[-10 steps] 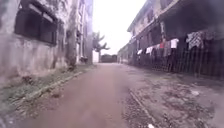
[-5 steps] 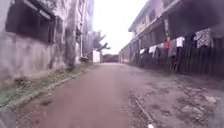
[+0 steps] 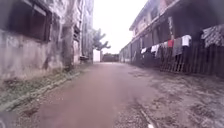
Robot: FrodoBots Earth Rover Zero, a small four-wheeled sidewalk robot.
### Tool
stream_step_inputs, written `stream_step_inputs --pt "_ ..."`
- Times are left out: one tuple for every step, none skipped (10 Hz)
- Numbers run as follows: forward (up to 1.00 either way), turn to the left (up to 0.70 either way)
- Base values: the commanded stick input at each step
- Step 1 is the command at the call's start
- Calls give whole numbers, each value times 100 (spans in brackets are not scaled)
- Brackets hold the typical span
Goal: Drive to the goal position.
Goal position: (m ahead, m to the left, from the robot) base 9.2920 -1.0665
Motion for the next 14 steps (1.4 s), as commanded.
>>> stream_step_inputs --pt "70 0" --pt "70 0" --pt "70 0" --pt "70 0" --pt "70 0" --pt "70 0" --pt "70 0" --pt "70 0" --pt "70 0" --pt "70 0" --pt "70 0" --pt "70 0" --pt "70 0" --pt "70 0"
